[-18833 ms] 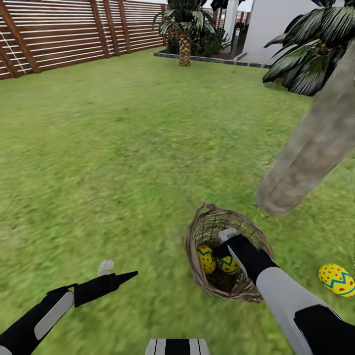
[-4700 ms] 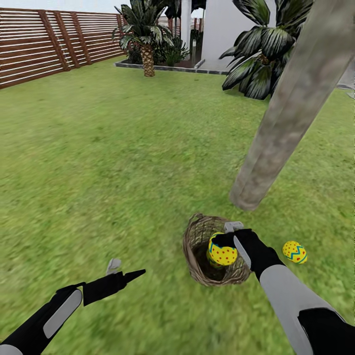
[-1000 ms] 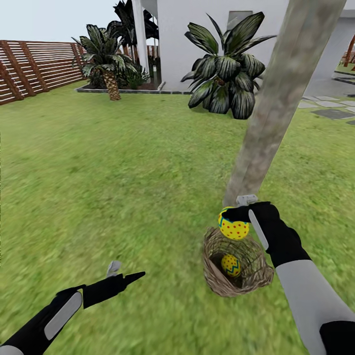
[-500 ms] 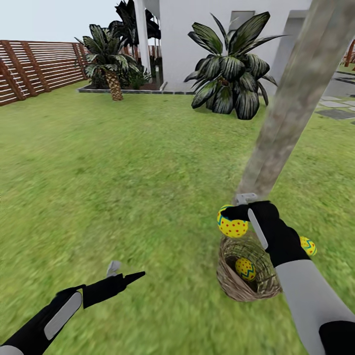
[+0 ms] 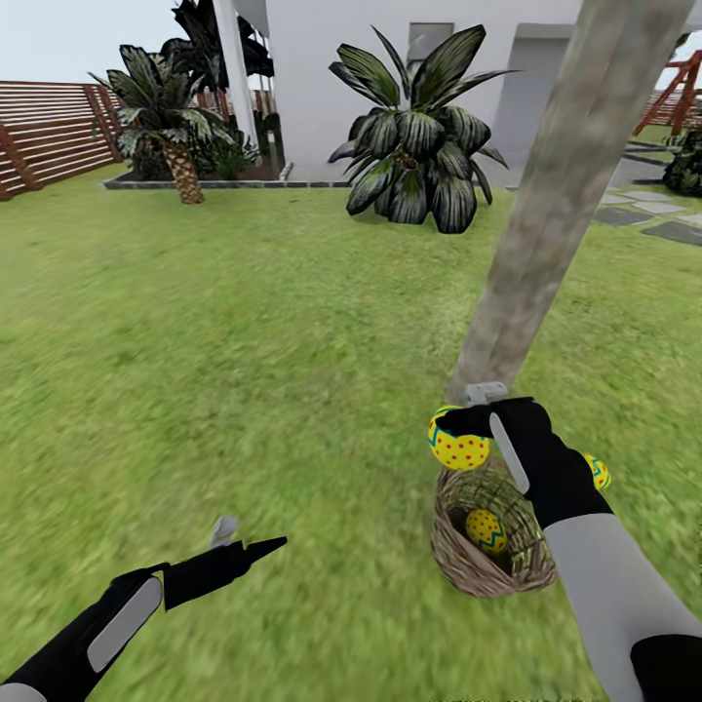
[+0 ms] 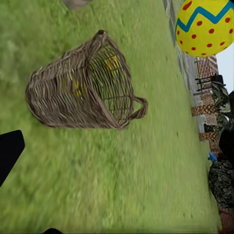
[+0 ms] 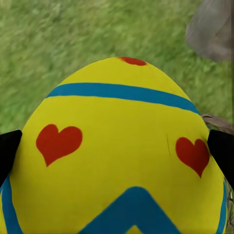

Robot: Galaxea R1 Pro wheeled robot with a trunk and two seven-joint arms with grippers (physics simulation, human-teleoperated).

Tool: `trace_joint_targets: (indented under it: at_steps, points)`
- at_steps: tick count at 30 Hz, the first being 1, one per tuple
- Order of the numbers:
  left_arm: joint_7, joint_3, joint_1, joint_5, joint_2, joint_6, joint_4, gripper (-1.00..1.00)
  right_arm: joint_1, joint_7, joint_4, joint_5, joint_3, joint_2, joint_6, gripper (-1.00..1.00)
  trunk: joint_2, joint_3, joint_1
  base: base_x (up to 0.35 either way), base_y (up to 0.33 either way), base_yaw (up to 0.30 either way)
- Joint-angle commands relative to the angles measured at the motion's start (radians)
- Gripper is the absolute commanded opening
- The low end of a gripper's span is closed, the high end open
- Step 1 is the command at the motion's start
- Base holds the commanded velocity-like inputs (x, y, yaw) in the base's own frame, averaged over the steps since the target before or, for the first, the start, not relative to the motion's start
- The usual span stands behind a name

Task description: Take the three Easter eggs out of the wicker basket on the lawn in the garden, then place them on the lawn next to a single tree (choose any tree) so that all three eggs are next to the same tree and none are left in the basket.

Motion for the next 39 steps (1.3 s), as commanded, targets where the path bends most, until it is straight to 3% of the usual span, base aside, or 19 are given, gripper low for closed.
trace_joint_targets:
  at_steps: [1,35,39]
  points:
    - [0.0,0.0,0.0,0.0,0.0,0.0,0.0,1.0,0.0,0.0,0.0,0.0,0.0,0.0,0.0,-1.0,0.0,0.0,0.0,0.019,0.266,-0.188]
    - [0.0,0.0,0.0,-0.001,-0.014,0.0,0.0,1.0,0.005,-0.008,0.015,0.005,0.007,0.004,0.003,-1.0,0.0,0.0,0.0,0.088,0.248,-0.015]
    - [0.001,0.0,0.0,-0.001,-0.015,0.0,0.0,1.0,0.005,-0.008,0.018,0.005,0.007,0.004,0.003,-1.0,0.0,0.0,0.0,0.098,0.257,-0.22]
